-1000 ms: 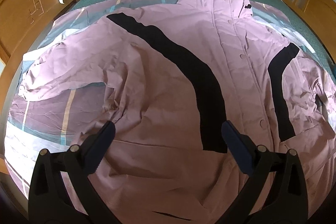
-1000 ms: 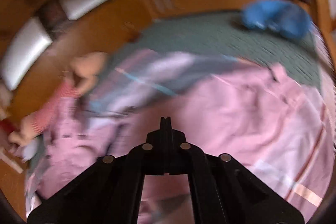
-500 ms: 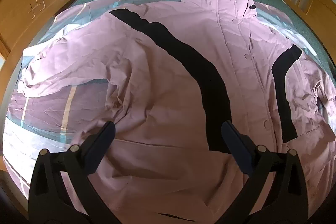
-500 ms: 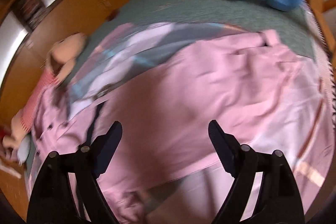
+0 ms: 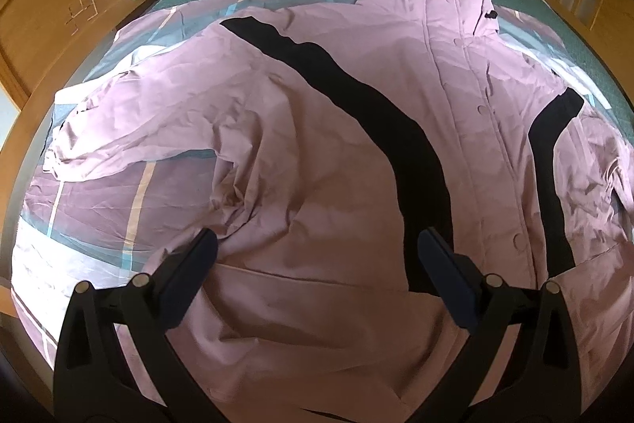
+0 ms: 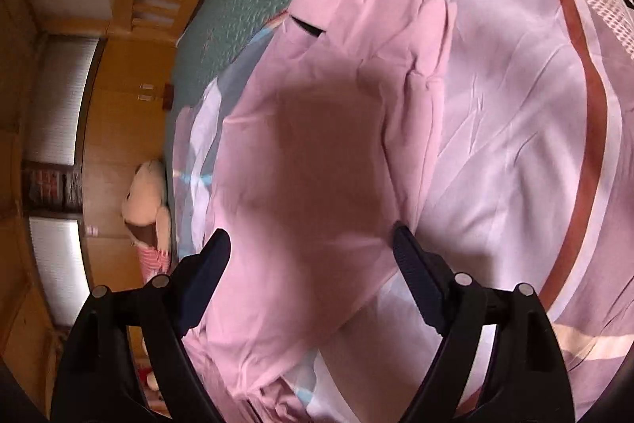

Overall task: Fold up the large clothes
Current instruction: 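Lower the right gripper onto the jacket's side edge and grasp it, then lift the grasped jacket side and fold it over the jacket body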

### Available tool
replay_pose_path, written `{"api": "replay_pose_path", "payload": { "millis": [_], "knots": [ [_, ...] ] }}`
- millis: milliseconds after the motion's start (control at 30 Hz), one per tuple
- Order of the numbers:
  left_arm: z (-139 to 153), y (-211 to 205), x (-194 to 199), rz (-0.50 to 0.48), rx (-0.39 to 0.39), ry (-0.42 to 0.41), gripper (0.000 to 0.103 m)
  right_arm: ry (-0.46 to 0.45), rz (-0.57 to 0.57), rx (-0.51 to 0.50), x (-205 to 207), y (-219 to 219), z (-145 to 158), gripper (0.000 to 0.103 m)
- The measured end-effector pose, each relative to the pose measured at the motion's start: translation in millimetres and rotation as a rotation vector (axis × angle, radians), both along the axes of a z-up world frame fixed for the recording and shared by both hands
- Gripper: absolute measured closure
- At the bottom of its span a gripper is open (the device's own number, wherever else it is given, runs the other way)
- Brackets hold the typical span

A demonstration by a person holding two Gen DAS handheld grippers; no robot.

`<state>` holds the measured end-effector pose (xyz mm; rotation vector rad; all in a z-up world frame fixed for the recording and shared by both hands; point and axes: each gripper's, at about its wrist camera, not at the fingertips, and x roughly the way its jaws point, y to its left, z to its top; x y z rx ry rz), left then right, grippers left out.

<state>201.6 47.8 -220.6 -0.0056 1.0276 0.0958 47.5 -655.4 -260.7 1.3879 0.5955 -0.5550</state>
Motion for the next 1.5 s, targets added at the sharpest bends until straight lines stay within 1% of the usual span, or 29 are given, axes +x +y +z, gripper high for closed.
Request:
{"api": "replay_pose_path", "payload": {
  "millis": [133,200,267,300,333,367,400,433,467,533,567,600,667,700,733,800,833,867,933,967,1067,1133,1167,1233,1267,1300,1367,1467,1500],
  "knots": [
    [-3,-3,1,-0.011,0.004,0.008,0.002,0.064,0.205,0.063,24,19,-8,0.019],
    [-5,-7,1,-0.019,0.012,0.012,0.002,0.1,0.271,0.076,34,26,-15,0.019],
    [-7,-9,1,-0.027,0.02,0.015,0.002,0.082,0.236,0.075,34,23,-15,0.019],
    [-8,-11,1,-0.033,0.027,0.019,0.002,0.056,0.163,0.04,31,14,-12,0.025],
    [-9,-13,1,-0.037,0.034,0.022,0.002,0.06,0.117,0.001,28,8,-8,0.03],
    [-11,-14,1,-0.038,0.041,0.025,0.002,0.085,0.066,-0.068,25,1,-4,0.043],
    [-12,-14,2,-0.038,0.045,0.029,0.002,0.098,0.054,-0.1,24,-1,-3,0.07],
    [-13,-14,2,-0.039,0.046,0.034,0.002,0.111,0.046,-0.127,24,-3,-2,0.083],
    [-14,-14,2,-0.04,0.045,0.039,0.002,0.098,0.033,-0.133,21,-4,-2,0.094],
    [-13,-13,2,-0.037,0.041,0.042,0.002,-0.021,-0.013,-0.135,13,-1,9,0.097],
    [-12,-13,2,-0.035,0.039,0.038,0.002,-0.088,-0.011,-0.187,15,7,27,0.097],
    [-11,-13,1,-0.033,0.04,0.032,0.002,-0.131,0.008,-0.236,16,15,43,0.097],
    [-8,-12,1,-0.029,0.045,0.023,0.002,-0.289,0.135,-0.369,28,53,90,0.097],
    [-6,-11,1,-0.024,0.047,0.018,0.002,-0.337,0.196,-0.406,32,71,103,0.097],
    [-5,-10,1,-0.02,0.046,0.015,0.002,-0.398,0.298,-0.463,39,102,121,0.097],
    [-4,-7,1,-0.011,0.042,0.012,0.002,-0.464,0.476,-0.55,53,157,143,0.097],
    [-4,-5,1,-0.006,0.041,0.013,0.002,-0.488,0.572,-0.581,60,187,149,0.097],
    [-3,-2,2,0.001,0.041,0.014,0.002,-0.519,0.701,-0.605,70,226,153,0.097],
    [-2,5,3,0.029,0.034,0.016,0.002,-0.537,0.896,-0.636,81,282,151,0.097],
    [-1,10,4,0.046,0.029,0.017,0.002,-0.523,1.034,-0.67,89,322,145,0.097],
    [1,27,6,0.103,-0.002,0.018,0.002,-0.438,1.292,-0.745,100,400,121,0.095],
    [2,38,7,0.141,-0.022,0.017,0.002,-0.318,1.465,-0.798,106,446,96,0.088],
    [2,42,7,0.151,-0.027,0.017,0.002,-0.273,1.513,-0.834,107,460,85,0.079],
    [3,49,7,0.169,-0.049,0.022,0.002,-0.236,1.534,-0.894,112,470,76,0.049],
    [3,51,7,0.174,-0.057,0.028,0.002,-0.236,1.513,-0.915,113,469,74,0.023],
    [2,52,8,0.178,-0.061,0.048,0.002,-0.249,1.479,-0.909,118,461,73,0.019],
    [1,52,7,0.174,-0.082,0.049,0.002,-0.259,1.441,-0.854,116,445,76,0.019],
    [2,50,8,0.185,-0.056,0.038,0.002,-0.246,1.326,-0.698,131,415,72,0.019],
    [3,50,10,0.187,-0.054,0.034,0.002,-0.241,1.302,-0.659,124,407,79,0.019]
  ]
}}
